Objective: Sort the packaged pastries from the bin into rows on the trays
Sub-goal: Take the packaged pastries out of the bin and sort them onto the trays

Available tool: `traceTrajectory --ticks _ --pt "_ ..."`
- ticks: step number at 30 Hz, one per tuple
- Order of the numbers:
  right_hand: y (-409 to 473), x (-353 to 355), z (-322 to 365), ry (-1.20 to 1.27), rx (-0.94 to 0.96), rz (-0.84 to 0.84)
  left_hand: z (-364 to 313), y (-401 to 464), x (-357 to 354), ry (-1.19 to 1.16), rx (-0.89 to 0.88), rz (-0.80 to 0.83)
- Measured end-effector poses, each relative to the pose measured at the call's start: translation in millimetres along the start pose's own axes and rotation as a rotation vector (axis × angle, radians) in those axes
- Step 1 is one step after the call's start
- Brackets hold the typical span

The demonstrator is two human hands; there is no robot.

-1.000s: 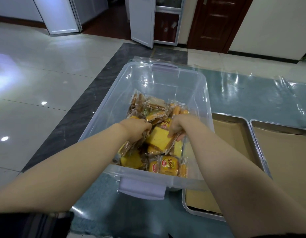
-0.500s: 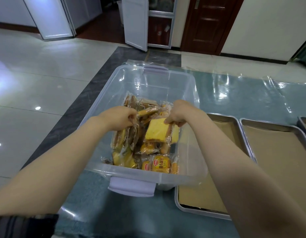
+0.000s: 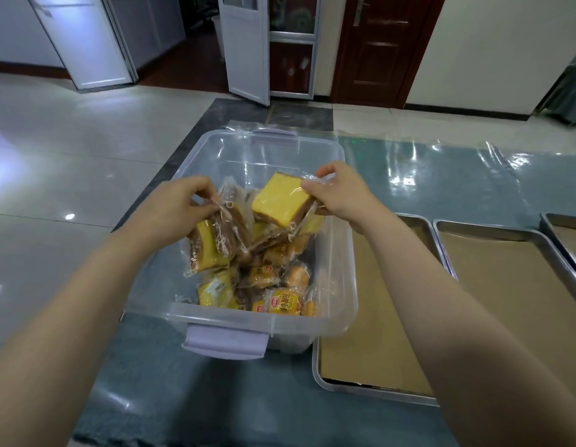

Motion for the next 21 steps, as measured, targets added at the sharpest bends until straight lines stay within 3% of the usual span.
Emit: traceTrajectory --ticks 6,21 --pt "-19.8 27.1 2.1 0.386 0.02 -0.021 -30.5 -16.7 9.3 -0.191 -0.015 -0.152" --pt "-60.8 144.8 -57.5 0.726 0.038 -0.061 -172.1 -35.4 -34.1 -0.304 -0.119 -0.268"
Point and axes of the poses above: each hand's wrist, its own y-axis towards the middle knuckle, its own x-axis out of the back of the hand, z = x × y, the point moved 7 cm from there along y, towards the middle knuckle, and after that the axes turned 1 degree about -x, right-handed, at the moved point
